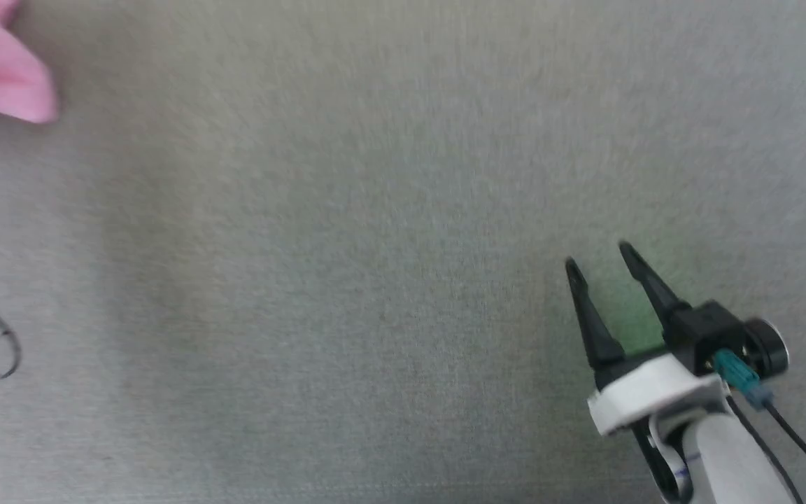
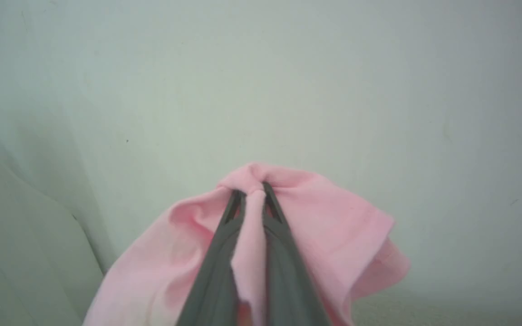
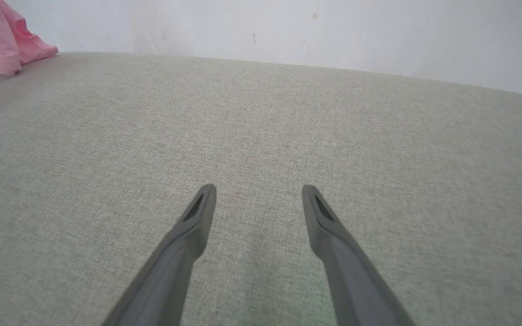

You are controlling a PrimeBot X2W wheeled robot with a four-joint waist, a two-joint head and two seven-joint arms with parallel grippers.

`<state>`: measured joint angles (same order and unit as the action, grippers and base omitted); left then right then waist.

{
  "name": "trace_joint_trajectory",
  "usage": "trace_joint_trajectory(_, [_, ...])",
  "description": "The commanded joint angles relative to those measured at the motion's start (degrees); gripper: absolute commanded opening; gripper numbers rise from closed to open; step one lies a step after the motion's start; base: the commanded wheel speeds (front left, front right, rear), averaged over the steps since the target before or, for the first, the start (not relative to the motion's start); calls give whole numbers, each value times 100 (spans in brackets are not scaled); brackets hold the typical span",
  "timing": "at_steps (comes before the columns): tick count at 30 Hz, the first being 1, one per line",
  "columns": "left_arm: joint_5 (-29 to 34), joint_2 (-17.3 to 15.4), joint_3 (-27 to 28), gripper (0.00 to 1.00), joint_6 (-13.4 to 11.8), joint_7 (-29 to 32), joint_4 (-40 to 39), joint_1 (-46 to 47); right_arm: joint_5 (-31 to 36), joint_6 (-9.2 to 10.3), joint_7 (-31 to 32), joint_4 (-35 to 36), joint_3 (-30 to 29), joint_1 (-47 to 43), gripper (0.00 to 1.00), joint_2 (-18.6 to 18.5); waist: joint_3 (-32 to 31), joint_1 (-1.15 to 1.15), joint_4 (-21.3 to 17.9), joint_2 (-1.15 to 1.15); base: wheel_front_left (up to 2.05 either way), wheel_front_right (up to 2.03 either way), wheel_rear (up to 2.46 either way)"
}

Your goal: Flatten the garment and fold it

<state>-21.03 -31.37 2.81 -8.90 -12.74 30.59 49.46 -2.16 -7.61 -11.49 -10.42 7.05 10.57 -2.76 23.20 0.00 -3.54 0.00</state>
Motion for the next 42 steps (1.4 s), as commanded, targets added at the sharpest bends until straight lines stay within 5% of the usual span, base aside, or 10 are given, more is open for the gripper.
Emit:
trace_joint_trajectory(1, [96, 214, -238, 0, 139, -76, -101, 229, -49, 12, 49, 30, -100, -175, 100, -12, -1592, 0, 268, 0, 0, 0, 0])
trace_joint_trajectory(12, [172, 1617, -1520, 0, 460, 401, -903, 666, -171, 12, 254, 306, -244, -550, 100, -12, -2030, 0, -166, 0, 0, 0, 0])
trace_joint_trajectory(19, [-142, 2550, -2241, 0, 748, 740, -719, 393, -231, 12, 328, 415, -198, -559, 100, -12, -1890, 0, -563, 0, 0, 0, 0])
trace_joint_trajectory(35, [-812, 2840, -3927, 0, 1135, 3841, 1584, -1110, -344, 12, 301, 313, -56, -480, 100, -12, -1647, 0, -983, 0, 0, 0, 0])
trace_joint_trajectory(36, [-838, 2841, -3953, 6, 1130, 3909, 1611, -1138, -340, 12, 302, 305, -70, -491, 100, -12, -1659, 0, -962, 0, 0, 0, 0])
trace_joint_trajectory(37, [-866, 2842, -3953, 100, 1105, 3910, 1609, -1161, -332, 12, 308, 298, -79, -501, 100, -12, -1673, 0, -934, 0, 0, 0, 0])
trace_joint_trajectory(42, [-1050, 2845, -3685, 100, 831, 3158, 1224, -1278, -272, 12, 349, 311, -93, -568, 100, -12, -1797, 0, -691, 0, 0, 0, 0])
